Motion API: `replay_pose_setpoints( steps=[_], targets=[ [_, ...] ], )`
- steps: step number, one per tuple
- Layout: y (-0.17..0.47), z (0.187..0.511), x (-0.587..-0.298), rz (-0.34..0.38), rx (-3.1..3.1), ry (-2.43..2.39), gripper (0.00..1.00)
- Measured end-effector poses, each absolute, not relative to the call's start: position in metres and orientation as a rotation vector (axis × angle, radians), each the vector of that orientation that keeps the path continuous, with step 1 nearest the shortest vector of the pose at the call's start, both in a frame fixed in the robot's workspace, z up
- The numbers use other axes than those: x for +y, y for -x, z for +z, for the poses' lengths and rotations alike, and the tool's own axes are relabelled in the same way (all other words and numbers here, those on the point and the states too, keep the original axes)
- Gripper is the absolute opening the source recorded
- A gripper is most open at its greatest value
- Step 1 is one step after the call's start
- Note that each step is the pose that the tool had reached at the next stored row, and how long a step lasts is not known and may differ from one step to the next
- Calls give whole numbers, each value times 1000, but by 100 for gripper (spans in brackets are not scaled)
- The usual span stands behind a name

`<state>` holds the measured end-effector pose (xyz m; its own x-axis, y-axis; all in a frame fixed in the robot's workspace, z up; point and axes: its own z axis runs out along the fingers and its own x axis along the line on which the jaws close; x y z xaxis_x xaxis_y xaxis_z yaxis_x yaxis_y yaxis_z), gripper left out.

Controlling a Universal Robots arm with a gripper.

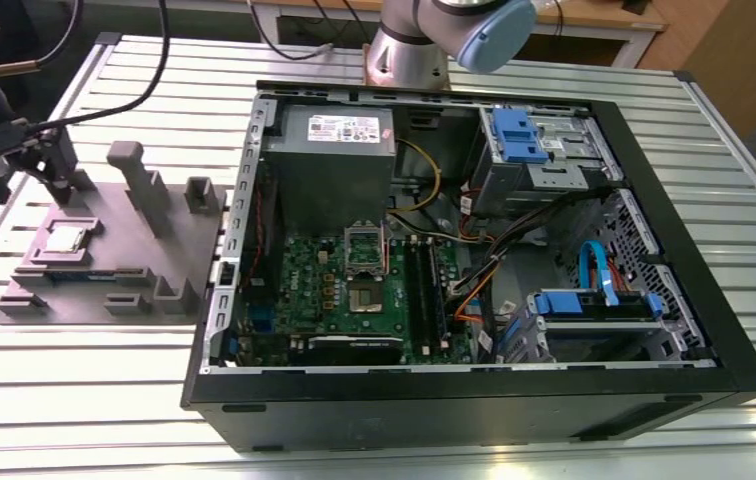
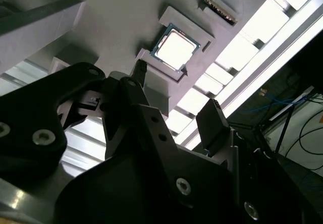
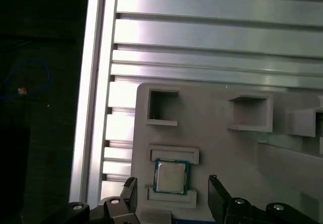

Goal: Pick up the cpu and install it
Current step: 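Pick up the cpu and move it towards the insertion slot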

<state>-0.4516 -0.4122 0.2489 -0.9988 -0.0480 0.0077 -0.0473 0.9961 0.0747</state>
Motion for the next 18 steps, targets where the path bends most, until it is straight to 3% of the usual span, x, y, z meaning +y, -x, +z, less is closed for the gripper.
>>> replay_pose_setpoints(
  steps=[18],
  targets=[
    [451,225,-417,-88,-3134,-24,66]
  ],
)
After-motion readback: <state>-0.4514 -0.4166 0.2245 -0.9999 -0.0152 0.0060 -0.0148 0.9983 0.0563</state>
